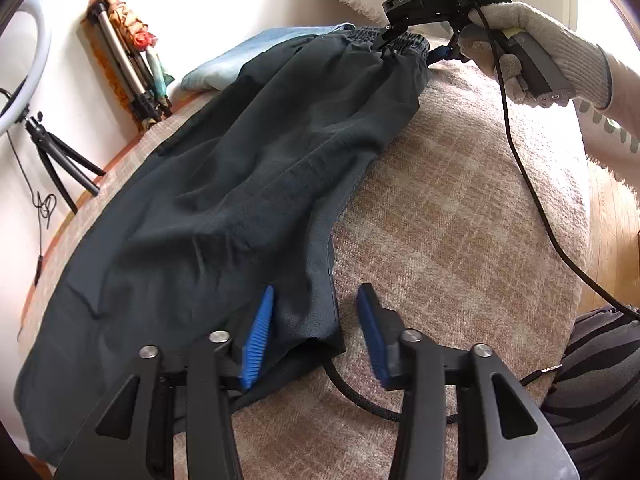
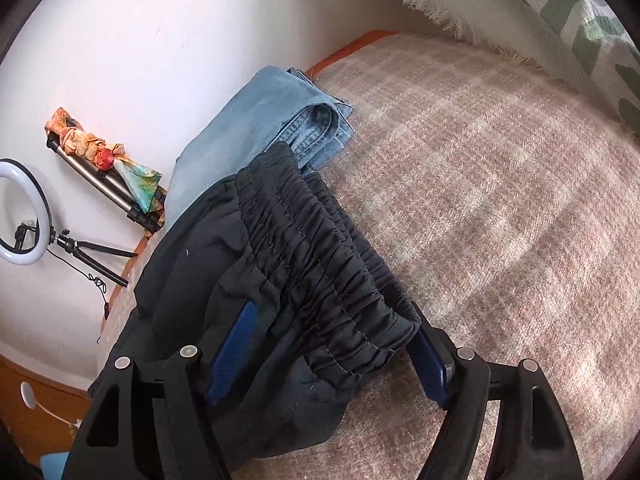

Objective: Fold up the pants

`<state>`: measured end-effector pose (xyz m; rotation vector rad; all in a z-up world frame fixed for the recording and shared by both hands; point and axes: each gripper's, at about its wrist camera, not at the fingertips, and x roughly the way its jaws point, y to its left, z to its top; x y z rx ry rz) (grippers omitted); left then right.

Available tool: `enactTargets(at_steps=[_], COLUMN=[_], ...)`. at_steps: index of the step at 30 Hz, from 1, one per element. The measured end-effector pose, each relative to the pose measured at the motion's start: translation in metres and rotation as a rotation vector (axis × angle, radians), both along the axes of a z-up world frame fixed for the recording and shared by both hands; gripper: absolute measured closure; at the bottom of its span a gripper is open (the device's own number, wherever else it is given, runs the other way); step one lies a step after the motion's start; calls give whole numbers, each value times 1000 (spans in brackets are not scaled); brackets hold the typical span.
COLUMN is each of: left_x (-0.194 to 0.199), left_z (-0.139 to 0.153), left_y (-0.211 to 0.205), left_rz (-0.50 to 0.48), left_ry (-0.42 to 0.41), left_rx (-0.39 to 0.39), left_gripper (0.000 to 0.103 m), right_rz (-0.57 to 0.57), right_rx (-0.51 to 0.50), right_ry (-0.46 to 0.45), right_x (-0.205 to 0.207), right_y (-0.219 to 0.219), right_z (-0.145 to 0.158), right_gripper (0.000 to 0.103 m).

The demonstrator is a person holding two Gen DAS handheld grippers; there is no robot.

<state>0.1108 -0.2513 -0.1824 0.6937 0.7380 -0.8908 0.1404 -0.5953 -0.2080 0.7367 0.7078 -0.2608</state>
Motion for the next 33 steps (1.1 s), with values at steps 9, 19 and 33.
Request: enactTargets(at_steps=[9, 19, 33], left_x=[11, -29, -3], left_z=[47, 19, 54], left_y=[28, 2, 68], left_rz=[57, -93, 83], left_ry=[110, 155, 154], left_rx=[-196, -126, -259], left_gripper=[99, 99, 74], right_rz=[57, 0, 31], right_rx=[-133, -266, -492], right_ry=[-132, -19, 42], right_x=[-27, -78, -86], right_y=[5, 7, 37], right_z=[51, 18, 48], right_gripper=[82, 83, 45])
